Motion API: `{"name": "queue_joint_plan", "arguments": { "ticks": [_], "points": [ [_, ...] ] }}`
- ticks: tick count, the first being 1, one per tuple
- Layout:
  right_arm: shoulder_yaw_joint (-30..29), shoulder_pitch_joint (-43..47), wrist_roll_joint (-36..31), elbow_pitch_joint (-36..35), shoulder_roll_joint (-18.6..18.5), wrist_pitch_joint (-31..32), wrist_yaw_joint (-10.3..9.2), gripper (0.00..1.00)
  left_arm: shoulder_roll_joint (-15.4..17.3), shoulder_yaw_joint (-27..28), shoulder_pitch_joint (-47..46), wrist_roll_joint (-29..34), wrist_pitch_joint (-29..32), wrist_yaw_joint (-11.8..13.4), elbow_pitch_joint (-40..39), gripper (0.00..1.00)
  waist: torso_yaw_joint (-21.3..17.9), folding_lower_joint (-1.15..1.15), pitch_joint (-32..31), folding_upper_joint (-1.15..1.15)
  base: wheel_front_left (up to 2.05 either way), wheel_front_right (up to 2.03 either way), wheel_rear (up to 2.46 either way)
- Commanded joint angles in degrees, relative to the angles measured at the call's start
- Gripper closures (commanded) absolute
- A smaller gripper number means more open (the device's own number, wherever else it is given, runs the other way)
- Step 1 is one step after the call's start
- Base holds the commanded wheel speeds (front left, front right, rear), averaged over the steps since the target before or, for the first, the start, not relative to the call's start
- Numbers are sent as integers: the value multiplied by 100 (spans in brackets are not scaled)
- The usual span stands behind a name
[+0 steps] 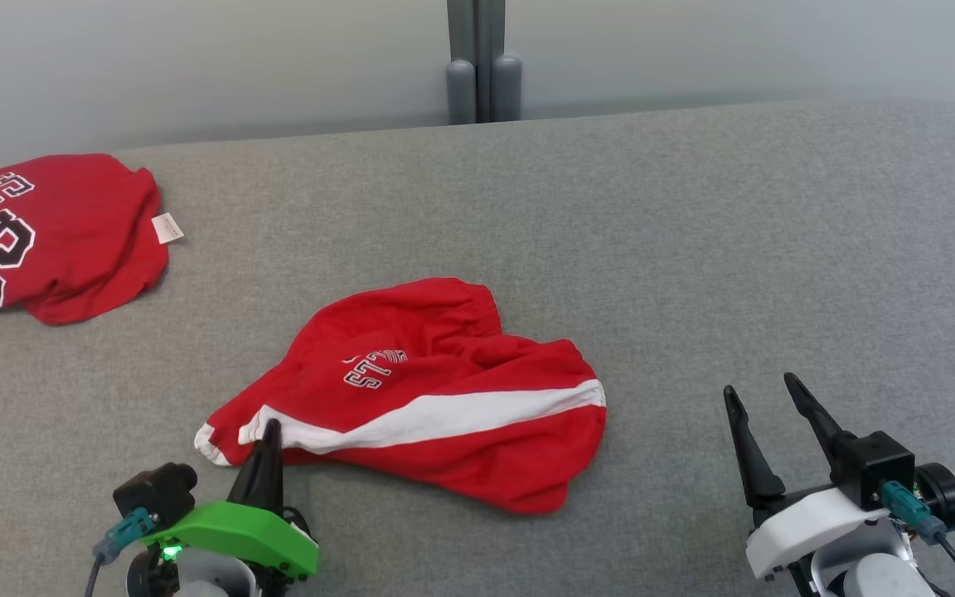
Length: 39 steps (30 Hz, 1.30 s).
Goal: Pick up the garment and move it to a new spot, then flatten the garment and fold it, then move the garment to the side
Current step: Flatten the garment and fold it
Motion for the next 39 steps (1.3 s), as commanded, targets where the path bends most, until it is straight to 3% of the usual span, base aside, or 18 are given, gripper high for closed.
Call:
{"name": "queue_joint_plan", "arguments": {
  "ticks": [1,2,3,4,5,6,15,26,39],
  "points": [
    [-4,85,-40,22,-18,-22,-6,0,-54,69,19,90,-19,-49,76,100,0,0,-18,0,0,0,0],
    [-4,86,-35,27,-17,-22,-6,0,-74,95,31,142,-19,-55,115,100,1,0,-26,0,0,0,0],
    [-4,87,-35,31,-17,-22,-6,0,-94,131,37,198,-19,-76,160,92,3,0,-34,0,0,0,0],
    [-5,89,-36,34,-17,-22,-6,0,-117,161,39,231,-19,-91,187,62,5,0,-41,0,0,0,0],
    [-5,93,-34,35,-17,-22,-6,0,-154,203,46,273,-19,-94,199,3,9,0,-48,0,0,0,0],
    [-7,98,-33,35,-17,-22,-6,0,-183,248,56,304,-20,-102,204,0,14,0,-53,0,0,0,0],
    [-27,114,-51,-1,-17,-22,-6,0,-327,571,244,854,-19,-145,-191,0,100,0,-162,0,0,0,0],
    [-80,207,-67,-55,-17,-22,-6,0,-340,525,790,1484,-12,-151,-1086,0,183,0,-402,0,0,0,0],
    [-111,295,27,-76,-17,-22,-6,0,-444,726,1290,2027,-13,-146,-1499,0,184,0,-498,0,0,0,0]
  ]
}}
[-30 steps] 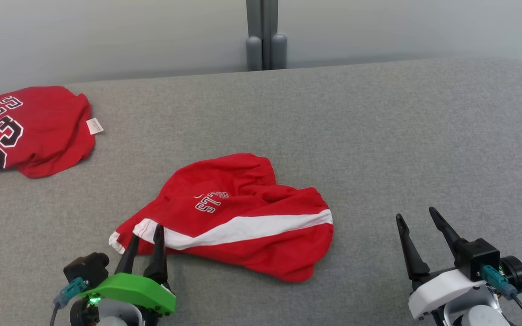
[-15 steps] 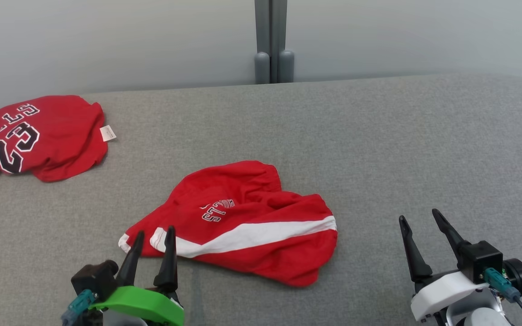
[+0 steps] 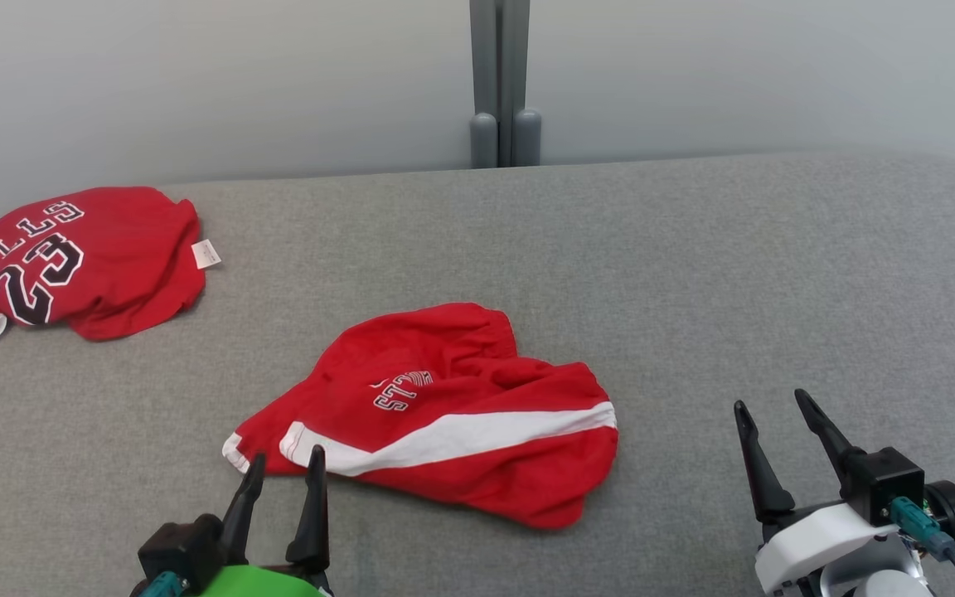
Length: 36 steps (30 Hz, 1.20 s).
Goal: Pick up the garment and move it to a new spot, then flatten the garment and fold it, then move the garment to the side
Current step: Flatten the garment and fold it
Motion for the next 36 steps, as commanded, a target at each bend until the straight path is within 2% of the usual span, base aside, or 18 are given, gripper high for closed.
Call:
{"name": "queue_joint_plan", "arguments": {
  "ticks": [1,20,26,36],
  "points": [
    [-19,85,45,-8,-17,-22,-6,0,-2,32,111,80,-3,-21,-7,0,2,0,-3,0,0,0,0],
    [91,-99,-36,151,-15,-22,-6,0,-104,279,128,384,-3,-22,-25,0,33,0,39,0,0,0,0],
    [459,-473,-9,932,-18,-20,-6,0,-116,209,29,400,-3,-22,6,0,127,0,58,0,0,0,0],
    [779,-1655,74,2330,-19,709,-6,0,-134,193,-91,422,-3,-22,-15,0,448,0,152,0,0,0,0]
  ]
}}
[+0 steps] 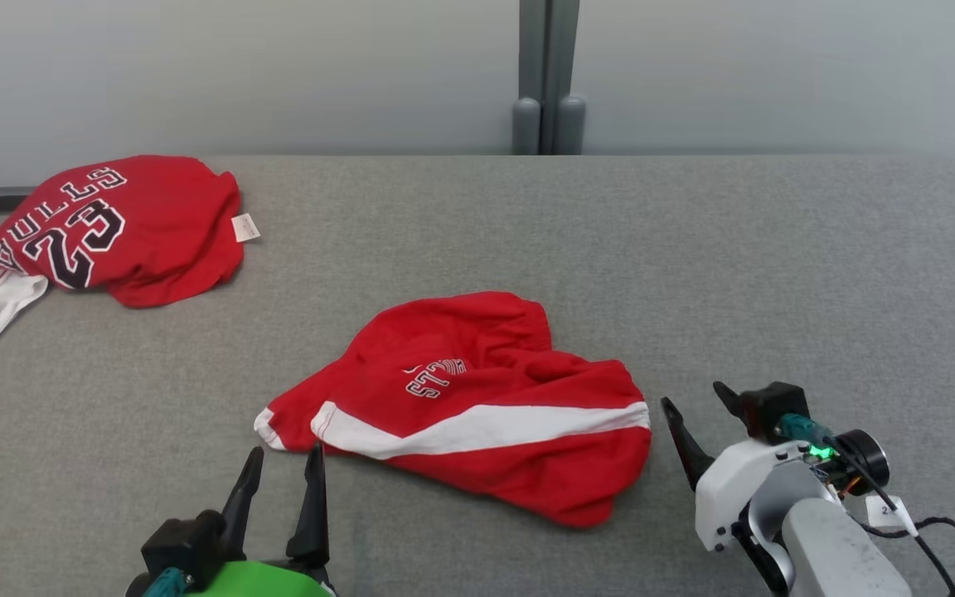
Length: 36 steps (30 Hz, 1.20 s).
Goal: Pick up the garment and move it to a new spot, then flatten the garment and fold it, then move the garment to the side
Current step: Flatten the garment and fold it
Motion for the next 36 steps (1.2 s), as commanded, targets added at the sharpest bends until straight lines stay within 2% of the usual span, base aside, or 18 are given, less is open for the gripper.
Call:
{"name": "queue_joint_plan", "arguments": {
  "ticks": [1,11,23,24,26,27,28,32,36],
  "points": [
    [56,-132,71,149,-21,105,-6,0,6,-3,-123,13,-3,-22,-12,0,109,0,45,0,0,0,0],
    [622,-536,460,924,-25,453,-6,0,-10,48,-128,23,-3,-22,-30,0,345,0,142,0,0,0,0],
    [1054,-667,719,1392,-22,461,-6,0,-18,53,-79,44,-3,-22,-34,0,352,0,125,0,0,0,0],
    [1081,-696,742,1430,-21,463,-6,3,-18,49,-77,49,-3,-22,-33,0,353,0,122,0,0,0,0],
    [1138,-752,809,1495,-21,477,-6,24,-20,39,-72,54,-3,-22,-27,0,358,0,118,0,0,0,0],
    [1160,-772,833,1534,-20,486,-6,46,-20,32,-71,63,-3,-22,-22,0,363,0,118,0,0,0,0],
    [1174,-796,850,1579,-21,503,-6,54,-20,22,-71,69,-3,-22,-17,0,368,0,115,0,0,0,0],
    [1201,-858,957,1647,-20,461,-6,74,-21,1,-52,70,-3,-22,-4,0,373,0,88,0,0,0,0],
    [1065,-911,850,1676,-24,283,-6,82,-22,-78,-35,11,-3,-22,-32,0,331,0,43,0,0,0,0]
  ]
}}
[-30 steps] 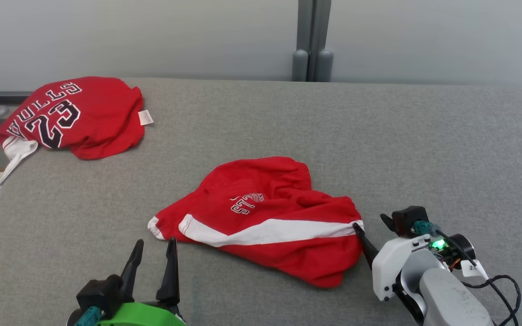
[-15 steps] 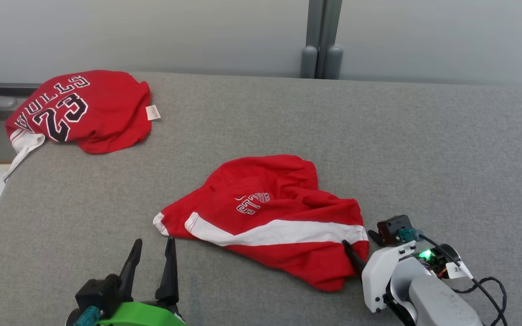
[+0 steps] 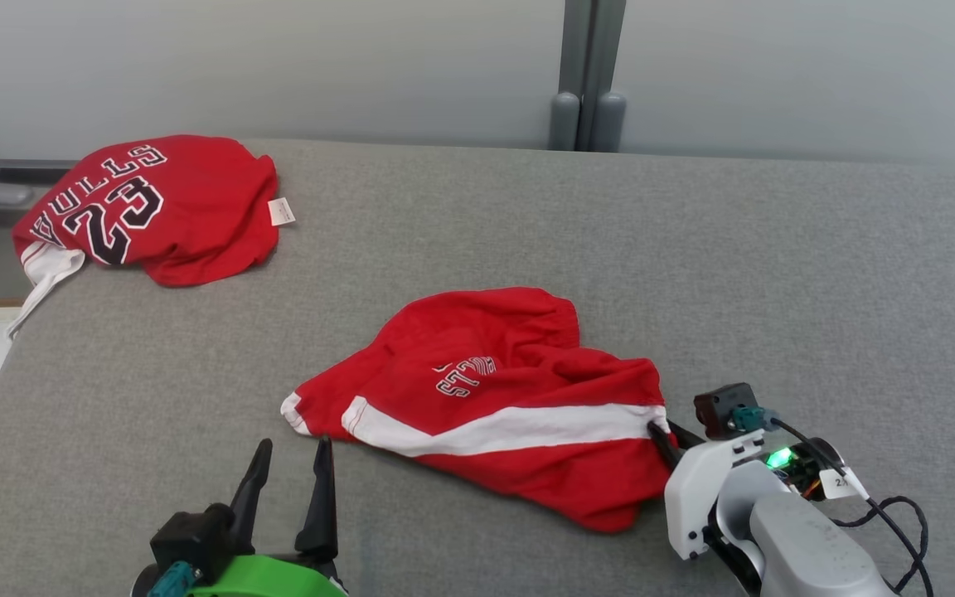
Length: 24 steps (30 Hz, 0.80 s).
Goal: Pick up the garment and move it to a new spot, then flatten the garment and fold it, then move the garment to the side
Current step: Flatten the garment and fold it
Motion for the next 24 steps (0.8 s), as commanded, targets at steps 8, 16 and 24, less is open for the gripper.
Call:
{"name": "queue_joint_plan", "arguments": {
  "ticks": [8,16,24],
  "points": [
    [-429,-65,-463,-48,-29,-301,-6,99,197,-694,-360,-592,-2,-22,444,0,-175,0,-48,0,0,0,0],
    [-738,-113,-917,-174,-26,-342,-6,100,566,-1531,-1085,-1478,321,-21,1346,0,-361,0,123,0,0,0,0],
    [-699,-143,-945,-328,-29,-316,-6,100,636,-2046,-1696,-2146,275,-21,2163,0,-496,0,393,0,0,0,0]
  ]
}}
